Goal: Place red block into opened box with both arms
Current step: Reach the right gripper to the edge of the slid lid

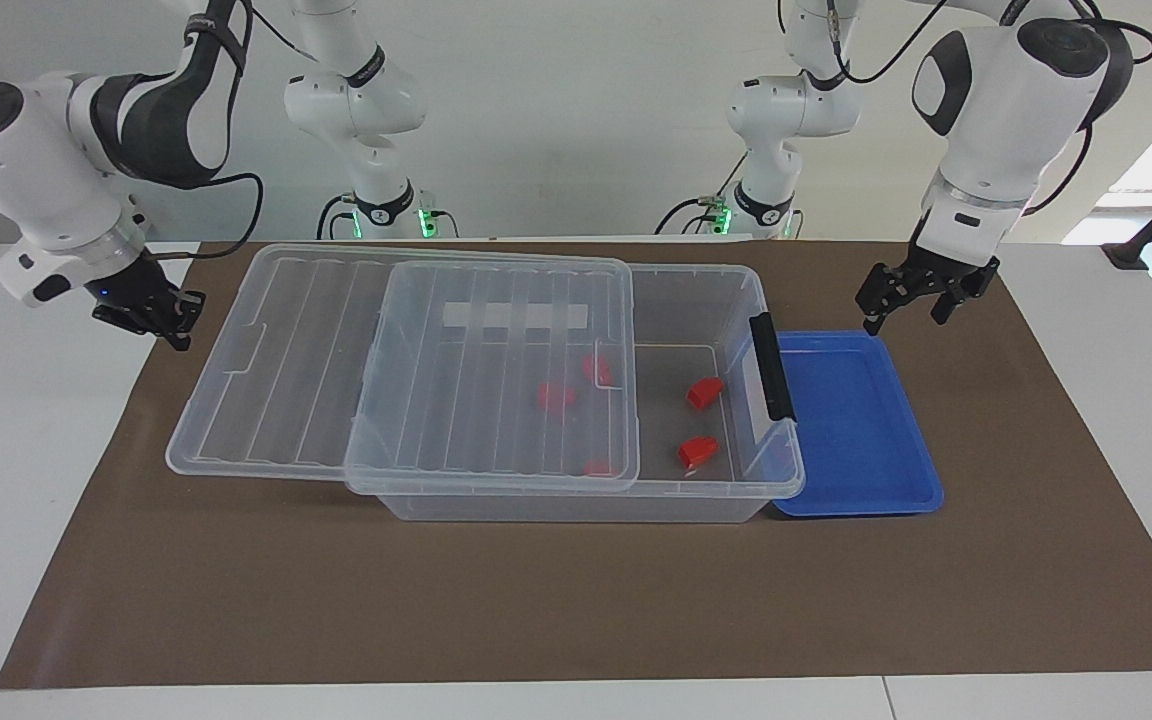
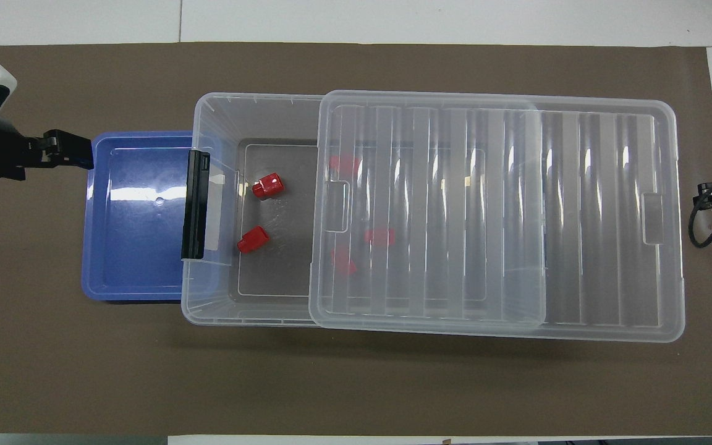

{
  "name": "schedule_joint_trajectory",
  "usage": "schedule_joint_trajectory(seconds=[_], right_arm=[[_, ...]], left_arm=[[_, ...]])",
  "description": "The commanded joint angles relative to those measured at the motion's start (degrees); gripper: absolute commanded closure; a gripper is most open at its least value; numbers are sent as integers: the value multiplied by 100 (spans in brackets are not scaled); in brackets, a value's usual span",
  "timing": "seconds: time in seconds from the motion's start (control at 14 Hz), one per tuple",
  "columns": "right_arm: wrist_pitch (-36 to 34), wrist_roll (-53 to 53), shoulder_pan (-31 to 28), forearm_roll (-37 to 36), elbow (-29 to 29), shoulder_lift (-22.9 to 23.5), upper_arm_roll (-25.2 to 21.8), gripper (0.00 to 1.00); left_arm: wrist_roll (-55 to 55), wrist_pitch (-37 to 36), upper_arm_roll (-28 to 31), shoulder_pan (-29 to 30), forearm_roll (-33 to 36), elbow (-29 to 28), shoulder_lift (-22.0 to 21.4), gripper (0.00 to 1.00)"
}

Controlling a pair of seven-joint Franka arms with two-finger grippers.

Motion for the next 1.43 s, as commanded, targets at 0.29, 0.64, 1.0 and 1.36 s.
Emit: schedule_joint_trajectory(seconds=[0.29,0.64,1.0,1.36], right_arm=[[298,668,199,-6,-477,-200,72,100],[402,1037,208,38,-565,-226,388,100],[473,1502,217,82,-627,-209,757,100],[781,1714,217,91,-872,-227,1039,100]], left_arm=[[158,-253,-45,131,63,48,-20,0],[114,-253,-45,131,63,47,-38,0],[105,-288,-37,131,63,47,-100,0],[105,-288,-37,131,63,47,-100,0]])
